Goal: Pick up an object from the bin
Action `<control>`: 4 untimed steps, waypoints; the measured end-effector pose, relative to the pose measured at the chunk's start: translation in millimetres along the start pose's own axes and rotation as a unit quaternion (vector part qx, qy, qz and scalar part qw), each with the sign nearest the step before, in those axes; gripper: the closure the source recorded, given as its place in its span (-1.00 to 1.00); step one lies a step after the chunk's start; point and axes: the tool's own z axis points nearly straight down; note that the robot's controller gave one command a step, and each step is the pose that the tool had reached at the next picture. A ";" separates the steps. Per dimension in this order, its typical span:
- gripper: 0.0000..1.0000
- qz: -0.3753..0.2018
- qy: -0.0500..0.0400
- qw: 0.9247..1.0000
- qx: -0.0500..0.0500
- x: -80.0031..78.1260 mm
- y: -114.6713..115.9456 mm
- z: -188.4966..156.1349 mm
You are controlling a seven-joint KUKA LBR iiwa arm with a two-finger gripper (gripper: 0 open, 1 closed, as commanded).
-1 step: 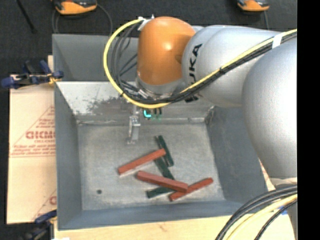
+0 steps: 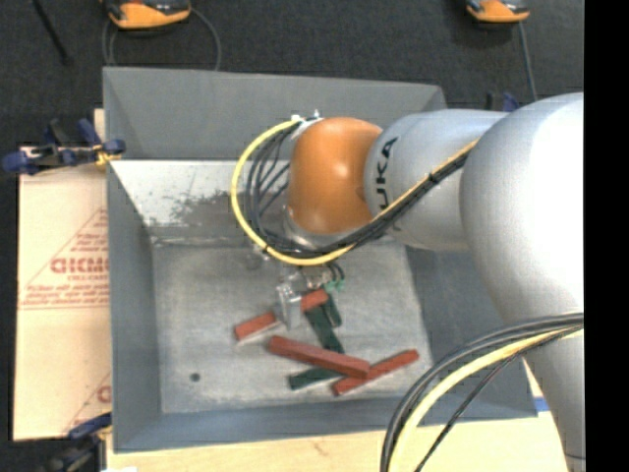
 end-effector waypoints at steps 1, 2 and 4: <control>-1.00 -0.049 -0.006 0.999 0.002 54.3 9.8 -0.5; -1.00 -0.051 -0.005 0.999 0.002 98.7 5.5 0.5; -1.00 -0.049 -0.006 0.999 0.002 97.0 5.5 0.2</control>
Offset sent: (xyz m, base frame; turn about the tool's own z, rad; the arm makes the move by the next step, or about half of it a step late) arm -0.0559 -0.0036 -0.0009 -0.0985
